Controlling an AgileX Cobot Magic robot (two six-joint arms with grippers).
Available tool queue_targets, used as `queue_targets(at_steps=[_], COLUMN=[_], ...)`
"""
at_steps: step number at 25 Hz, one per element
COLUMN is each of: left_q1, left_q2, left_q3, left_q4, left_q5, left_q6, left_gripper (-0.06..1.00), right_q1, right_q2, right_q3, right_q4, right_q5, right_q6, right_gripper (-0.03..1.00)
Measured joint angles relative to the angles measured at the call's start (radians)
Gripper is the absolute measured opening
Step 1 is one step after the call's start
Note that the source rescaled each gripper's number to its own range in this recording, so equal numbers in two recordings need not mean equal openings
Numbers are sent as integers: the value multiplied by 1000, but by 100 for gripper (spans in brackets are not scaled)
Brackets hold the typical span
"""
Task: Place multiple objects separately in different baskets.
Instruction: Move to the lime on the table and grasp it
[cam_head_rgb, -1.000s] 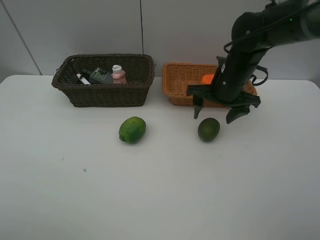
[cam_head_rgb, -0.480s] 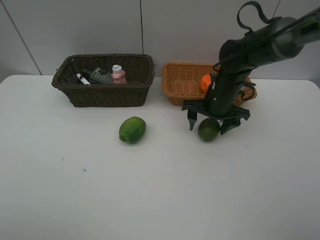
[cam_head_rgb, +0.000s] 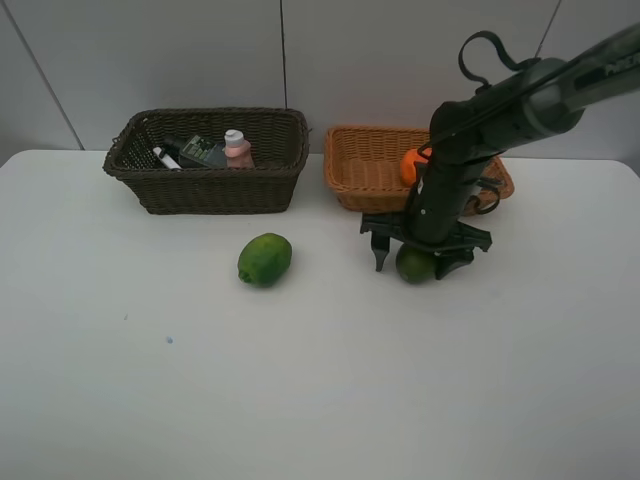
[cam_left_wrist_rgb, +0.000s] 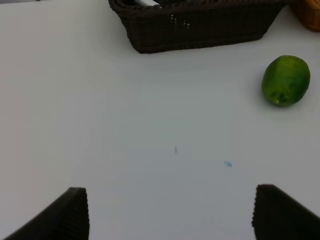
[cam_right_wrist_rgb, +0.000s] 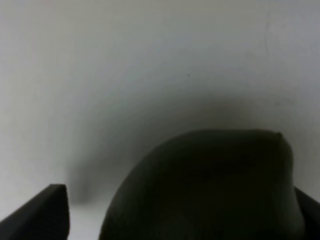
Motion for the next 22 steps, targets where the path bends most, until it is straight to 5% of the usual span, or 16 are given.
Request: queue_targets(at_steps=[2, 4, 6, 7, 22], left_q1=[0, 0, 0, 0, 0], left_q2=[0, 0, 0, 0, 0], left_q3=[0, 0, 0, 0, 0], left_q4=[0, 0, 0, 0, 0], left_q5=[0, 0, 0, 0, 0], left_q6=[0, 0, 0, 0, 0], left_gripper=[84, 84, 84, 84, 84], right_q1=[0, 0, 0, 0, 0], right_q2=[0, 0, 0, 0, -92], right_q3=[0, 0, 0, 0, 0], right_q4=[0, 0, 0, 0, -22], right_q5=[-3, 0, 9, 14, 126], right_q6=[0, 0, 0, 0, -59], right_gripper=[99, 87, 57, 34, 34])
